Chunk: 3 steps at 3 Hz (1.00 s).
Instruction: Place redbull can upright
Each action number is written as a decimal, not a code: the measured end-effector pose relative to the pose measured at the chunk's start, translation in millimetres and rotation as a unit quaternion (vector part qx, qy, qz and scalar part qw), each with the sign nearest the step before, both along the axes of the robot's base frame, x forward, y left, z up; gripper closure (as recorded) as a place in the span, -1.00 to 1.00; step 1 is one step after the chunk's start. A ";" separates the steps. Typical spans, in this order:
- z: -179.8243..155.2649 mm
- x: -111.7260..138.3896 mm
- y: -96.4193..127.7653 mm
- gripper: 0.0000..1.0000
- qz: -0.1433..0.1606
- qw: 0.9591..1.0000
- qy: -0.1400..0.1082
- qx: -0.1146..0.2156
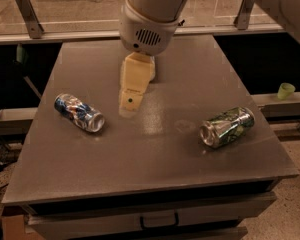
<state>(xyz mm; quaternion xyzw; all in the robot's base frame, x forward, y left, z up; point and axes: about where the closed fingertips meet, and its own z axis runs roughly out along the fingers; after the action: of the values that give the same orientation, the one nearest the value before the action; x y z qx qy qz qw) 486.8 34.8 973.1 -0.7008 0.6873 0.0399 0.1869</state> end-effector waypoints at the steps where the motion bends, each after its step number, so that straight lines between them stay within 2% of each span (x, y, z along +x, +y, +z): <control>1: 0.3 18.8 20.7 -1.00 -0.008 1.000 -0.003 0.023; 2: -13.3 50.6 66.4 -1.00 -0.023 0.998 0.009 0.064; 3: -38.4 79.0 112.3 -1.00 -0.054 0.995 0.030 0.084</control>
Offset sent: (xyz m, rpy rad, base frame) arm 0.1042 0.1344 -0.0394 0.2582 0.0801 -0.1248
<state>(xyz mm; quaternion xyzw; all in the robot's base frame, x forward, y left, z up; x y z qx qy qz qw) 565.8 147.2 934.7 -0.6432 0.7234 0.1090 0.2261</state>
